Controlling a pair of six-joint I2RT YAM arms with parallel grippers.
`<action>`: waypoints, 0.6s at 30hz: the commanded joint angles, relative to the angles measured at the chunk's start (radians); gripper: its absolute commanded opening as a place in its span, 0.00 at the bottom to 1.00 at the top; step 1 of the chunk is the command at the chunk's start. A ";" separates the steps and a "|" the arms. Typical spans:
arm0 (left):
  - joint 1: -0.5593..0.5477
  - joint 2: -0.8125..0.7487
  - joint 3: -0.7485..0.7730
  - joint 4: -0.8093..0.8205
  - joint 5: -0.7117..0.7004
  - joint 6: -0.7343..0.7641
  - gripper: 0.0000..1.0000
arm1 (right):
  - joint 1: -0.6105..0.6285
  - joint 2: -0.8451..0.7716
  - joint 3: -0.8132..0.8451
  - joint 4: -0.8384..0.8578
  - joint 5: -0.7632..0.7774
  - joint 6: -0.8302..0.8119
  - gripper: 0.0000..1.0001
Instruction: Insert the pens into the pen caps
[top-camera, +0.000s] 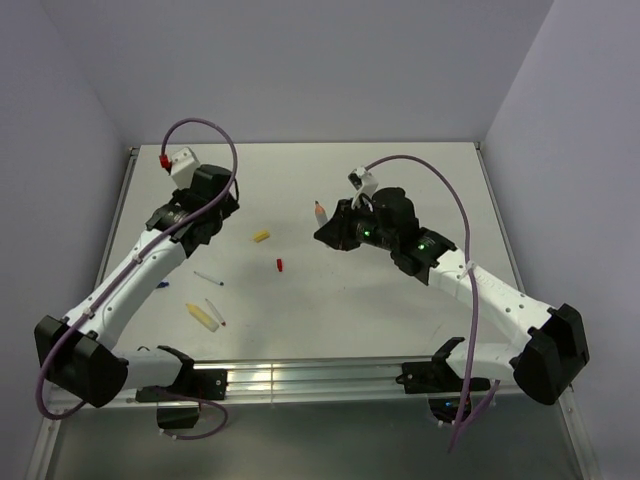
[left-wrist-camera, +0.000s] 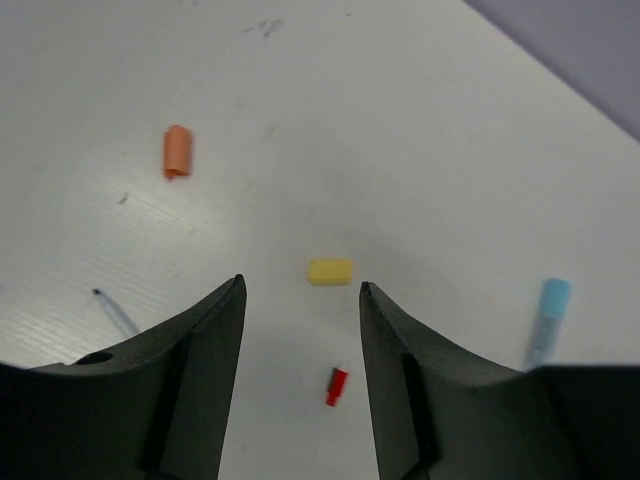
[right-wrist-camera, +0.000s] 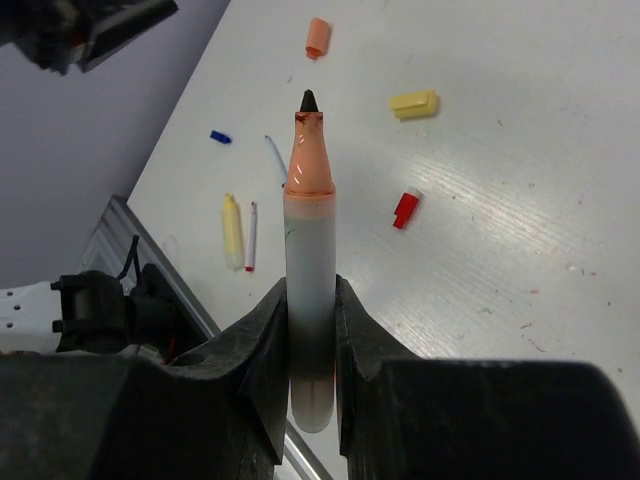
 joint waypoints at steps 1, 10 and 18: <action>0.138 0.017 -0.040 -0.006 0.080 0.091 0.53 | -0.027 -0.026 0.014 0.020 -0.056 -0.018 0.00; 0.338 0.289 0.023 0.046 0.175 0.185 0.56 | -0.089 -0.032 -0.014 0.036 -0.116 -0.001 0.00; 0.415 0.493 0.121 0.062 0.208 0.246 0.53 | -0.097 -0.037 -0.020 0.046 -0.131 0.005 0.00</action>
